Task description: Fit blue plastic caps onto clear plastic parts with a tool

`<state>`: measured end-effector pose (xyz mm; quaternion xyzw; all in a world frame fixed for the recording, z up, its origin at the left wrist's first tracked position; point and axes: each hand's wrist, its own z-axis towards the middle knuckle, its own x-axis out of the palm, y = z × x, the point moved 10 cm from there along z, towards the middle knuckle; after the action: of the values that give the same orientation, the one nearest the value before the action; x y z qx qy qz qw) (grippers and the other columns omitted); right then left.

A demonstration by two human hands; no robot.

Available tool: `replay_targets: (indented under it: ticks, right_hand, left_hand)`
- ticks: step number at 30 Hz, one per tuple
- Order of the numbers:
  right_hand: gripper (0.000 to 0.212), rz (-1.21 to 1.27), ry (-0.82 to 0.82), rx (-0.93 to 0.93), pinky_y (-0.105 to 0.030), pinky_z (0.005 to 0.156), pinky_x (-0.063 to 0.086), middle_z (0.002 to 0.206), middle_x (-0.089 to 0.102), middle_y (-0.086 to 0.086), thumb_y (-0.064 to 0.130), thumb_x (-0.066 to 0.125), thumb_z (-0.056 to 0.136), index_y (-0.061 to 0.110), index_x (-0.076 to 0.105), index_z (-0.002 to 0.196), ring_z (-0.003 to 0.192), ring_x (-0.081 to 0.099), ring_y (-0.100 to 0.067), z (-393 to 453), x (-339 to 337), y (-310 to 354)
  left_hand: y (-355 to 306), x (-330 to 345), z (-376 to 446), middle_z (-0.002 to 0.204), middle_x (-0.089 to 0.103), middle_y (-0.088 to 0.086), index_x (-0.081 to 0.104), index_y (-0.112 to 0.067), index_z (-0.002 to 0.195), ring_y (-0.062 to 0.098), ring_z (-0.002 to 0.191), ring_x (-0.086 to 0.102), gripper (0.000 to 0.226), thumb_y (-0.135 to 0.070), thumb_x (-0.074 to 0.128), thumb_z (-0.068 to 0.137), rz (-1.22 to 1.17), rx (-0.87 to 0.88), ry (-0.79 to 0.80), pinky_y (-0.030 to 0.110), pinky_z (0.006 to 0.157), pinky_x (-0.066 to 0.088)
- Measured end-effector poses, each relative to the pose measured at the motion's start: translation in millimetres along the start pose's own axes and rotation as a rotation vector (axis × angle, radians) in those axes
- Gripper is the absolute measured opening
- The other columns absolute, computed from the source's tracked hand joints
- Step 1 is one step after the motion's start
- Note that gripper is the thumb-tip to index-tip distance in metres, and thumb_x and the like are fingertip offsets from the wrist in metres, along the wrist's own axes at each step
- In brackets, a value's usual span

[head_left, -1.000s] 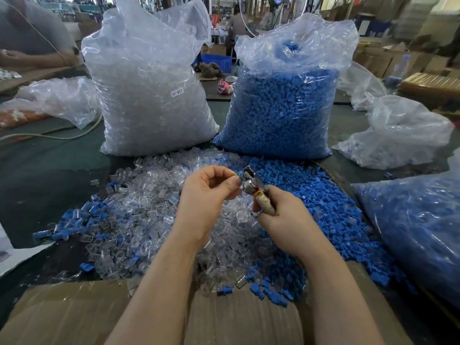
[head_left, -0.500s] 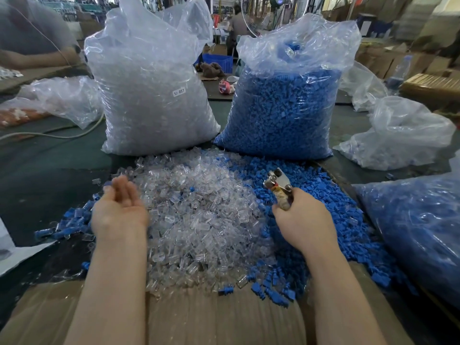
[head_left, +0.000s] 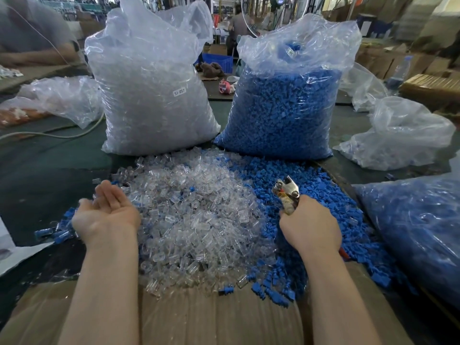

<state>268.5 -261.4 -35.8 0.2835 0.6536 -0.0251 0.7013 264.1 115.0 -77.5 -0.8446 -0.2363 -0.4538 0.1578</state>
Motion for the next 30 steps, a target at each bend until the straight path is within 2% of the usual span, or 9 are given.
replay_targets:
  ticks: [2, 4, 7, 11, 16, 18, 22, 26, 30]
  right_hand:
    - [0.019, -0.012, 0.018, -0.009, -0.027, 0.049, 0.026, 0.075, 0.047, 0.003, 0.036, 0.058, 0.091, 0.022, 0.047, 0.092, 0.057, 0.038, -0.014, -0.7, 2.4, 2.4]
    - [0.017, -0.033, 0.054, -0.034, -0.029, 0.056, 0.034, 0.088, 0.052, -0.002, 0.034, 0.058, 0.090, 0.021, 0.047, 0.094, 0.065, 0.045, -0.020, -1.3, 7.4, 6.2]
    - [0.014, -0.059, 0.094, -0.053, -0.031, 0.058, 0.035, 0.091, 0.051, -0.002, 0.030, 0.057, 0.090, 0.020, 0.048, 0.094, 0.073, 0.048, -0.023, -3.7, 12.8, 9.1]
    - [0.012, -0.069, 0.127, -0.053, -0.028, 0.052, 0.030, 0.079, 0.048, 0.002, 0.029, 0.057, 0.090, 0.020, 0.052, 0.095, 0.065, 0.046, -0.020, -4.2, 15.8, 10.5]
    - [0.012, -0.045, 0.100, -0.067, -0.029, 0.053, 0.030, 0.076, 0.046, 0.002, 0.030, 0.054, 0.090, 0.019, 0.050, 0.091, 0.063, 0.044, -0.019, -3.5, 13.4, 12.7]
    - [0.019, -0.030, 0.061, -0.071, -0.030, 0.052, 0.028, 0.073, 0.042, 0.003, 0.033, 0.052, 0.092, 0.021, 0.042, 0.081, 0.060, 0.039, -0.017, -3.2, 10.0, 14.3]
    - [0.029, 0.006, 0.012, -0.064, -0.030, 0.051, 0.027, 0.070, 0.044, 0.002, 0.033, 0.051, 0.092, 0.024, 0.033, 0.071, 0.057, 0.036, -0.015, -0.4, 6.8, 13.4]
    - [0.020, 0.086, -0.011, -0.096, -0.033, 0.058, 0.034, 0.070, 0.047, 0.004, 0.035, 0.055, 0.092, 0.023, 0.044, 0.079, 0.058, 0.039, -0.016, 1.0, 7.4, 16.6]
    - [0.021, 0.219, -0.081, -0.144, -0.032, 0.059, 0.032, 0.071, 0.049, 0.009, 0.041, 0.060, 0.091, 0.023, 0.050, 0.086, 0.062, 0.043, -0.015, 0.4, -2.2, 22.4]
  left_hand:
    - [7.1, 8.0, -6.4, 0.075, 0.069, -0.002, 0.057, -0.012, 0.089, 0.006, 0.068, 0.070, 0.021, -0.023, 0.047, 0.104, 0.258, 0.000, 0.042, 0.014, 0.070, 0.055]
    - [20.9, 15.4, -13.2, 0.080, 0.072, -0.004, 0.064, -0.012, 0.094, 0.002, 0.062, 0.066, 0.011, -0.019, 0.057, 0.098, 0.656, 0.036, 0.150, 0.014, 0.063, 0.053]
    - [53.7, 31.1, -35.0, 0.092, 0.074, -0.003, 0.068, -0.017, 0.099, 0.005, 0.075, 0.066, 0.008, -0.018, 0.064, 0.092, 1.274, 0.102, 0.417, 0.021, 0.068, 0.052]
    - [108.5, 29.3, -68.6, 0.095, 0.070, -0.007, 0.065, -0.025, 0.097, 0.002, 0.084, 0.064, 0.012, -0.020, 0.070, 0.088, 1.887, 0.182, 0.800, 0.014, 0.062, 0.049]
    - [137.9, 14.1, -76.5, 0.114, 0.064, -0.005, 0.068, -0.028, 0.112, 0.010, 0.100, 0.060, 0.031, -0.035, 0.075, 0.084, 2.387, 0.396, 0.975, 0.030, 0.093, 0.050]
    - [142.6, 10.7, -77.7, 0.122, 0.060, -0.003, 0.066, -0.029, 0.120, 0.012, 0.102, 0.058, 0.039, -0.038, 0.076, 0.083, 2.473, 0.444, 0.985, 0.033, 0.097, 0.048]
    - [141.5, 12.4, -77.1, 0.112, 0.064, -0.007, 0.069, -0.030, 0.114, 0.006, 0.082, 0.055, 0.033, -0.039, 0.076, 0.084, 2.467, 0.520, 0.967, 0.026, 0.080, 0.046]
    - [140.3, 14.3, -76.5, 0.082, 0.055, -0.020, 0.071, -0.029, 0.105, -0.010, 0.066, 0.046, 0.024, -0.040, 0.076, 0.084, 2.403, 0.559, 0.974, 0.020, 0.065, 0.039]
    - [142.6, 17.7, -79.7, 0.076, 0.063, -0.019, 0.072, -0.027, 0.096, -0.004, 0.064, 0.057, 0.014, -0.037, 0.062, 0.094, 2.378, 0.578, 0.990, 0.015, 0.053, 0.041]
